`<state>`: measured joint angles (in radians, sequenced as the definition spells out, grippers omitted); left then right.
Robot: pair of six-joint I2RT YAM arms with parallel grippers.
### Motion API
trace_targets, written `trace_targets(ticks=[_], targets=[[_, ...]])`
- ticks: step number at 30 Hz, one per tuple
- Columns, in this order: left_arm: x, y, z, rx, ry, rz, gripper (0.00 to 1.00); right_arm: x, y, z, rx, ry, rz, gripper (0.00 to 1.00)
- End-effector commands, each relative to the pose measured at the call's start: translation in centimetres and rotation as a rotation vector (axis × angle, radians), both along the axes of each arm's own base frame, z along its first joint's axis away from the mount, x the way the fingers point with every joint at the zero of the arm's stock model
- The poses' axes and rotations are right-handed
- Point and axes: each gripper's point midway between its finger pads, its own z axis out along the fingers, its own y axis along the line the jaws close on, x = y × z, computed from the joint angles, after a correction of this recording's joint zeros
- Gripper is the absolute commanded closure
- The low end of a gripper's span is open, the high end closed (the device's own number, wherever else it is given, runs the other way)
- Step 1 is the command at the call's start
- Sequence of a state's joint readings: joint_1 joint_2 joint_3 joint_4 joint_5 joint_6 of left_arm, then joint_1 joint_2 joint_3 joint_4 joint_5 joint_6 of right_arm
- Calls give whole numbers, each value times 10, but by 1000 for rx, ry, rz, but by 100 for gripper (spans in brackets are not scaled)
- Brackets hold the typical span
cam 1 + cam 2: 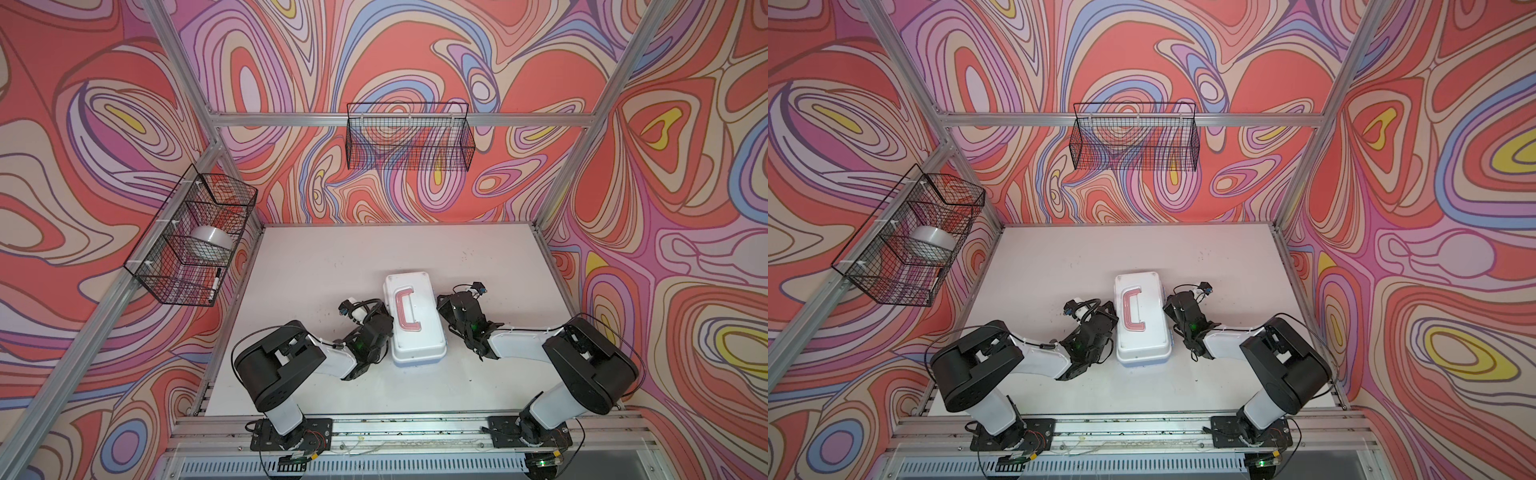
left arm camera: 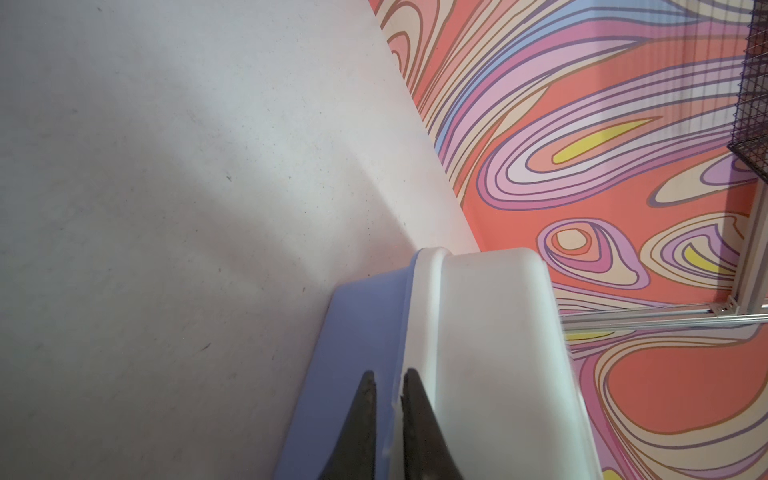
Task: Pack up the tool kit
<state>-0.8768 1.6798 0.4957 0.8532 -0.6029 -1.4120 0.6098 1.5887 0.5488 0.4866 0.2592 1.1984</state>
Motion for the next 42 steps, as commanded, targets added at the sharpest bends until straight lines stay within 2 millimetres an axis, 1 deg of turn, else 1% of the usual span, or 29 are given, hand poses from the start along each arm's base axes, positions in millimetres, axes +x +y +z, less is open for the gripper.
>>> trace_targets(ticks=[1, 3, 6, 9, 11, 13, 18, 20, 22, 24, 26, 30, 34, 36, 37, 39, 41, 42], targets=[[-91, -124, -11, -80, 154, -668, 83, -126, 91, -67, -32, 303, 552, 77], [-89, -120, -10, -65, 155, -658, 81, -125, 82, -62, -48, 299, 514, 76], [-86, -116, -7, -53, 147, -648, 80, -123, 71, -50, -62, 278, 467, 76], [-83, -114, -7, -47, 148, -638, 80, -121, 66, -37, -64, 258, 446, 75], [-82, -116, -7, -55, 148, -649, 79, -120, 63, -33, -73, 253, 435, 73], [-82, -118, -8, -67, 152, -650, 79, -122, 60, -34, -86, 261, 430, 72], [-80, -113, -4, -74, 139, -638, 76, -119, 64, -31, -115, 254, 457, 68], [-84, -97, -17, -53, 168, -619, 74, -118, 66, -29, -129, 256, 468, 66], [-84, -89, -18, -60, 166, -611, 72, -116, 67, -26, -140, 249, 479, 63], [-84, -81, -19, -67, 165, -605, 67, -114, 68, -23, -157, 243, 487, 60], [-84, -75, -19, -71, 161, -601, 64, -112, 70, -20, -162, 236, 505, 59], [-85, -71, -17, -90, 145, -618, 64, -108, 74, -14, -183, 227, 524, 58], [-83, -69, -8, -97, 113, -637, 60, -105, 78, -10, -200, 223, 548, 58], [-83, -72, -4, -81, 106, -652, 53, -104, 79, -10, -205, 228, 556, 58], [-82, -75, 1, -70, 96, -666, 52, -103, 80, -11, -204, 228, 558, 58], [-81, -77, 8, -49, 88, -678, 45, -102, 80, -13, -197, 234, 564, 58], [-79, -78, 16, -24, 75, -681, 42, -100, 81, -14, -191, 234, 569, 58], [-78, -77, 19, -11, 73, -679, 38, -100, 82, -14, -188, 233, 570, 58]])
